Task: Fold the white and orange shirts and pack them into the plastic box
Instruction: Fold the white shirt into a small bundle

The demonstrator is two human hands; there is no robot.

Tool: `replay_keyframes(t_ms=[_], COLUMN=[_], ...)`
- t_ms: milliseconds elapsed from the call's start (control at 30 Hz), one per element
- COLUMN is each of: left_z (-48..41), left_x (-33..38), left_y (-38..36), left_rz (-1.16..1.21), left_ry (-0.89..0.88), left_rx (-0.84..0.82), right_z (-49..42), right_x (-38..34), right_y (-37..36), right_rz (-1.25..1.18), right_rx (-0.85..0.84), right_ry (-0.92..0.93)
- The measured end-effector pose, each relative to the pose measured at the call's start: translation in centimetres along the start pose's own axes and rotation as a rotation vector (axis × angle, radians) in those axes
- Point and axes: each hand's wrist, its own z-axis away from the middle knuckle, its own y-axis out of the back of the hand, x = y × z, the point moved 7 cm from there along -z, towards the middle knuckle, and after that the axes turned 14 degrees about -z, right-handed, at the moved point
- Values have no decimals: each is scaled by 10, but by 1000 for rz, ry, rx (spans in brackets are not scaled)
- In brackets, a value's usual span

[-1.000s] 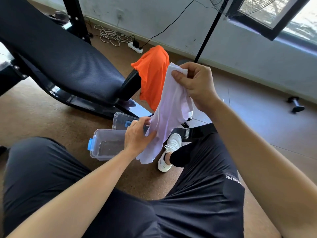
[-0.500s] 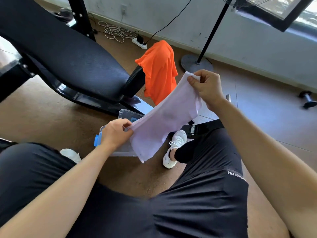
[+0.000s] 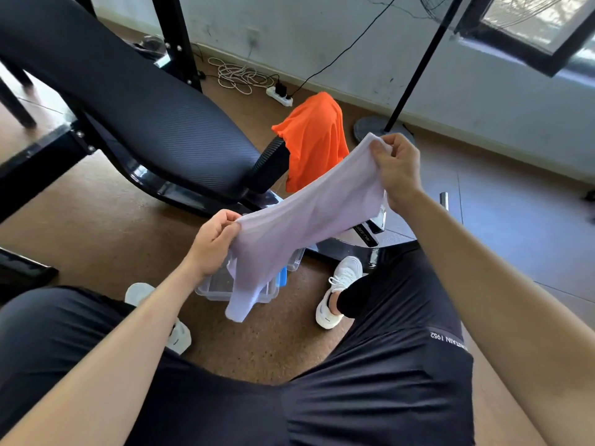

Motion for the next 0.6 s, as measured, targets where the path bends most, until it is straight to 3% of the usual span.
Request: replay_keyframes(t_ms=[100, 300, 467, 600], left_z=[2, 12, 5, 5], left_x=[11, 27, 13, 18], left_y=[-11, -36, -58, -67], left_rz=[-105, -89, -97, -138], left_ry=[-61, -142, -13, -39], left_rx=[-14, -117, -264, -180], right_z=[-8, -23, -23, -12], right_x=[-18, -51, -77, -104], right_y=[-4, -9, -20, -31], right_rz=[57, 124, 73, 42], right_rx=[-12, -18, -123, -248], right_ry=[58, 132, 202, 275])
